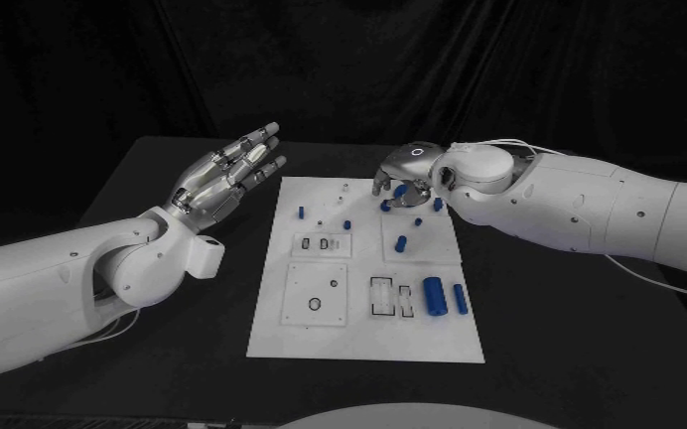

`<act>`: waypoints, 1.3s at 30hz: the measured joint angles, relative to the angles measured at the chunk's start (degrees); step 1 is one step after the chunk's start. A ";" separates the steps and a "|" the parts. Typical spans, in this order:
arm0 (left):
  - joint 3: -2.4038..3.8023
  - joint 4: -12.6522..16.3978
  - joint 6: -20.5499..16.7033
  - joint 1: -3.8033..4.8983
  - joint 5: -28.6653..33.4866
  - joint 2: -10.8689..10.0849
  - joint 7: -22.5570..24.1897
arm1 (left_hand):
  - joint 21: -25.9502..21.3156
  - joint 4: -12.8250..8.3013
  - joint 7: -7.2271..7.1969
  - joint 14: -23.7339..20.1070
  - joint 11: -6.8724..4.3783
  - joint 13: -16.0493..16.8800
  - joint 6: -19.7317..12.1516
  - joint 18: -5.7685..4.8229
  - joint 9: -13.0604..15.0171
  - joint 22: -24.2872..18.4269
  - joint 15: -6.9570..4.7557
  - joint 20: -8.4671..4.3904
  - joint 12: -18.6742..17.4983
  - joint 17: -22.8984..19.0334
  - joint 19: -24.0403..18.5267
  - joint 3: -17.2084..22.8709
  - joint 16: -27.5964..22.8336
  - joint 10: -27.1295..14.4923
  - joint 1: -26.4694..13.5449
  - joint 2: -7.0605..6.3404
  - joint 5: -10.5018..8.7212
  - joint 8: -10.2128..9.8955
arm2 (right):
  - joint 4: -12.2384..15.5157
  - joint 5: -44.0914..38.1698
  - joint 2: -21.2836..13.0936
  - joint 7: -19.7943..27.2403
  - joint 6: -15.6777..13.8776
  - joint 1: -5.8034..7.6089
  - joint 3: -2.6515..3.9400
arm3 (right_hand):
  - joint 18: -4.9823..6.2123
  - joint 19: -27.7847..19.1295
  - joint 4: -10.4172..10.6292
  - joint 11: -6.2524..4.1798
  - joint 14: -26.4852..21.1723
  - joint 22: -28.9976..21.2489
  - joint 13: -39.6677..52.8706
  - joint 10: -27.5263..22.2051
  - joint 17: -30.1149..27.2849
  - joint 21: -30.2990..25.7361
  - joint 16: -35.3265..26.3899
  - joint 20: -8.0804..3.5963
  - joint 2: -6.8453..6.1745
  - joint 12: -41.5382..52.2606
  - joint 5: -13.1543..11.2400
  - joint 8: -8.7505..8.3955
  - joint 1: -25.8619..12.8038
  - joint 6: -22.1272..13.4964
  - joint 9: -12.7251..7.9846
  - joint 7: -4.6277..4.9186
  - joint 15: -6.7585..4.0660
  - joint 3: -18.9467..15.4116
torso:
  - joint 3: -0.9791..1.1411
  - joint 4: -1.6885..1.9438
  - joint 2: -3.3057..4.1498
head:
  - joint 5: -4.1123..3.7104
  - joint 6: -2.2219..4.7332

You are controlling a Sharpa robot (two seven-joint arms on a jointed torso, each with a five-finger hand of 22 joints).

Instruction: Assemble the parts on the task board

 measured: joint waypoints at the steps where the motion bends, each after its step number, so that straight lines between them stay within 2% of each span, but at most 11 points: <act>1: 0.00 -0.03 0.03 0.00 0.00 0.02 0.00 | 0.00 0.00 0.00 0.00 0.00 0.00 0.00 0.00 0.00 0.00 0.00 0.00 0.00 0.00 0.00 0.00 0.00 0.00 0.00 0.00 0.00 0.00 | -0.19 -0.01 0.08 0.00 0.00 -0.10 0.00 | 0.00 0.00 0.00 0.00 0.00 0.05 0.07 0.00 0.03 0.00 0.00 0.00 0.00 0.00 0.00 0.00 0.00 0.00 0.02 0.00 0.00 0.00 | 0.01 0.01 0.01 | 0.00 -0.04; 6: 0.00 -0.20 0.18 -0.02 -0.01 0.20 0.00 | 0.00 0.00 0.00 -0.48 0.00 0.00 0.00 0.00 0.00 0.00 0.48 0.00 0.00 0.00 0.00 0.00 0.00 0.00 0.00 0.00 0.00 0.00 | -0.96 -0.05 0.46 0.03 0.02 -0.44 0.00 | 0.00 0.00 0.69 0.41 0.00 0.28 0.18 0.42 0.21 0.00 0.00 0.00 0.00 0.00 0.02 -0.21 0.00 0.31 0.09 0.31 0.00 0.71 | 0.02 0.07 0.07 | -0.14 -0.14; 9: 0.00 -0.34 0.29 -0.02 -0.01 0.31 0.01 | 0.00 0.00 0.00 -0.48 0.00 0.00 0.00 0.00 0.00 0.00 0.48 0.00 0.00 0.00 0.00 0.00 0.00 0.00 0.00 0.00 0.01 0.00 | -1.35 -0.06 0.69 0.06 0.02 -0.60 0.01 | 0.00 0.00 -0.23 0.41 0.00 0.40 0.23 0.43 0.23 0.00 0.00 0.00 0.00 0.00 1.34 -0.21 0.00 0.33 0.28 0.32 0.01 1.65 | 0.04 0.07 0.13 | -0.21 -0.18; 16: -0.01 -0.54 0.59 -0.05 -0.03 0.40 0.01 | 0.00 0.00 0.00 -0.49 0.00 0.00 0.00 0.00 0.00 0.00 0.49 0.02 0.00 0.00 0.00 0.00 0.00 0.00 0.01 -0.01 0.03 0.00 | -2.53 -0.08 1.03 0.12 0.05 -1.18 0.02 | 0.00 0.00 -0.24 0.41 0.00 1.33 0.60 0.43 0.28 0.69 0.00 0.00 -0.01 0.00 1.32 -0.21 0.00 0.63 0.50 0.61 0.01 1.66 | 0.08 0.07 0.21 | -0.26 -0.28; 19: -0.01 -0.59 0.69 -0.06 -0.03 0.41 0.01 | 0.00 -0.01 0.00 -0.49 0.00 0.00 0.00 0.00 0.00 0.00 0.49 0.02 0.00 0.00 0.00 0.00 0.00 0.00 0.01 -0.01 0.03 0.00 | -3.19 -0.09 1.29 0.19 0.03 -1.53 0.02 | -0.01 0.00 -0.83 0.69 0.01 2.26 0.97 0.76 0.47 0.70 0.00 0.00 -0.01 0.01 1.32 -0.20 0.00 1.29 0.94 0.81 0.01 4.43 | 0.08 0.07 0.21 | -0.27 -0.35; 26: -0.01 -0.65 0.96 -0.09 -0.04 0.43 0.00 | 0.00 -0.01 0.04 -0.50 -0.01 0.00 0.03 0.01 0.00 0.00 0.53 0.53 0.01 0.00 -0.49 0.00 0.00 -0.01 0.90 -0.30 0.05 0.00 | -4.67 -0.10 1.96 0.77 -0.48 -2.34 0.02 | -0.06 0.20 -1.66 0.29 0.15 4.97 1.52 2.00 2.05 2.69 0.72 -0.17 -0.01 0.02 1.33 -0.15 0.01 2.87 2.27 1.24 0.07 5.29 | 0.09 0.02 0.21 | -0.13 -0.49; 27: -0.01 -0.66 0.99 -0.09 -0.04 0.43 -0.01 | 0.00 -0.01 0.66 -0.50 -0.01 0.00 0.68 0.01 0.00 0.00 0.53 0.53 0.01 0.00 -0.49 0.00 0.00 -0.01 0.91 -0.30 0.05 0.00 | -4.85 -0.11 2.02 0.90 -0.63 -2.42 0.01 | -1.42 0.36 -1.66 0.13 0.61 5.42 1.58 2.86 2.25 3.12 0.73 -0.28 -0.01 0.04 1.33 -0.15 0.01 2.98 2.60 1.34 -0.21 5.29 | 0.09 0.01 0.21 | -0.13 -0.58; 28: -0.01 -0.67 1.02 -0.09 -0.05 0.43 -0.02 | 0.00 -0.01 0.61 -0.50 -0.01 0.00 0.62 0.00 0.00 0.00 0.53 0.54 0.01 0.00 -0.48 0.00 0.00 -0.01 0.91 -0.30 0.20 0.00 | -5.04 -0.11 2.09 1.06 -0.84 -2.52 0.01 | -3.97 0.54 -1.66 0.28 0.72 5.87 1.66 3.18 2.43 3.59 0.73 -0.12 -0.01 0.05 1.33 -0.15 0.01 3.40 2.87 1.74 -0.11 5.29 | 0.10 0.01 0.20 | -0.13 -0.62; 31: -0.01 -0.69 1.09 -0.10 -0.05 0.43 -0.06 | 0.00 -0.01 0.62 -0.86 -0.01 0.00 0.63 0.00 0.01 0.00 0.86 0.82 0.01 0.00 -0.19 0.01 0.00 -0.01 0.91 -0.30 0.70 0.00 | -5.43 -0.07 2.21 1.55 -1.50 -2.70 0.01 | -3.94 0.93 -2.04 -0.32 1.04 7.23 1.86 4.52 3.26 4.55 1.61 -0.53 -0.01 0.06 1.33 1.07 0.01 4.64 3.59 1.96 -0.43 5.67 | 0.13 0.00 0.19 | -0.09 -0.74; 32: -0.01 -0.71 1.11 -0.10 -0.05 0.43 -0.07 | 0.00 -0.01 0.62 -0.98 -0.01 0.00 0.63 0.00 0.01 0.00 1.01 0.82 0.01 0.00 -0.18 0.01 0.00 -0.01 0.91 -0.30 0.70 0.00 | -5.52 -0.01 2.22 1.72 -1.74 -2.74 0.01 | -3.94 1.14 -2.07 -0.22 1.49 8.01 1.91 4.96 3.76 4.69 2.01 -0.33 -0.01 0.06 1.33 1.42 0.01 4.82 4.07 1.95 -0.62 7.82 | 0.13 0.00 0.19 | -0.08 -0.79; 39: -0.01 -0.98 1.29 -0.13 -0.06 0.54 -0.14 | 0.00 -1.01 0.62 -0.77 -0.01 0.00 0.63 0.00 0.02 0.00 1.21 0.83 0.03 0.00 -0.18 1.02 0.00 -0.01 1.13 -0.08 0.70 0.00 | -6.05 0.94 2.24 3.13 -4.13 -2.84 0.01 | -3.95 1.86 -3.09 -1.37 2.20 10.76 2.39 9.40 4.94 6.17 2.06 -1.03 0.00 0.17 1.33 4.54 0.00 6.21 6.35 3.33 -1.18 8.92 | 0.16 0.00 0.20 | -0.05 -0.95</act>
